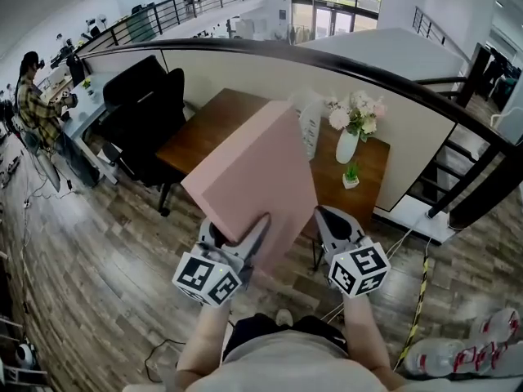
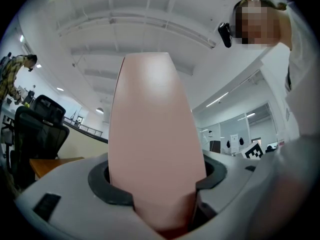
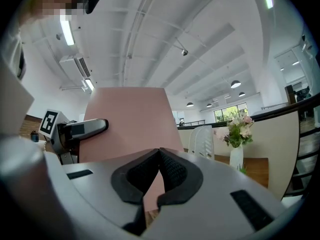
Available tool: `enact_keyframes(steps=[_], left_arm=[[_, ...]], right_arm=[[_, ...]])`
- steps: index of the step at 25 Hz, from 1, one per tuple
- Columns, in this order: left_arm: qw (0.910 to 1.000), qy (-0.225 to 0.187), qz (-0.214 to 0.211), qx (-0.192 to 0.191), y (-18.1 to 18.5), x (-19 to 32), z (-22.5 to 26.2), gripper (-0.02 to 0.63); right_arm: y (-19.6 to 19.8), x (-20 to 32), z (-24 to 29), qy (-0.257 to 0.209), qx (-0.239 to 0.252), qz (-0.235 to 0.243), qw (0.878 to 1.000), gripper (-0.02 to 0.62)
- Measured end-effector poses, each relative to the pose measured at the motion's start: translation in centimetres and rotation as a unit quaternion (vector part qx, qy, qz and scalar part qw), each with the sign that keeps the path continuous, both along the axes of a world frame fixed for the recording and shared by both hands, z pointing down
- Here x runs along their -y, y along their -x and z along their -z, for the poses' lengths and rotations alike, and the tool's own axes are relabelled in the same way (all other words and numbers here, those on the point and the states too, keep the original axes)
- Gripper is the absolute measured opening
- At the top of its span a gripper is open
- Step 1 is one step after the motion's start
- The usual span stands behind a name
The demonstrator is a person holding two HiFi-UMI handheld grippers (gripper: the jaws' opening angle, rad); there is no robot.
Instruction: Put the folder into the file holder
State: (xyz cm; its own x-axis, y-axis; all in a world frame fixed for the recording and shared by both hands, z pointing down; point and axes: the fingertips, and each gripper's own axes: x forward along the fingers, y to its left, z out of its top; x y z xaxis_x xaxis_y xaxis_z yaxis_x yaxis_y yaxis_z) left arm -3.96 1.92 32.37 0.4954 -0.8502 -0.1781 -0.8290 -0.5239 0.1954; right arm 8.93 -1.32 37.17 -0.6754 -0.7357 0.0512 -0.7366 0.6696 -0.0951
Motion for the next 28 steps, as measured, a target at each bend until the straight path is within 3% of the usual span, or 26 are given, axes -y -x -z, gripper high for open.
enact_keyframes(steps=[11, 18, 28], left_arm=[[0.9999, -0.013, -0.010, -0.004, -1.2, 6.2, 0.6, 0.327], [0.9985, -0.028, -0.027, -0.037, 0.3, 11.3, 1.5, 0.327], [0.9932, -0.077, -0.069, -0.054, 3.4, 20.0, 6.1, 0.327]], right_arm=[[-1.8, 5.6, -0.6, 0.010, 0.005, -0.009, 1.000, -0.002], [-1.6, 9.8, -0.6, 0.003, 0.003, -0.031, 1.000, -0.002], [0.7, 17.7, 1.6, -0.017, -0.001, -0.074, 0.997, -0.002]])
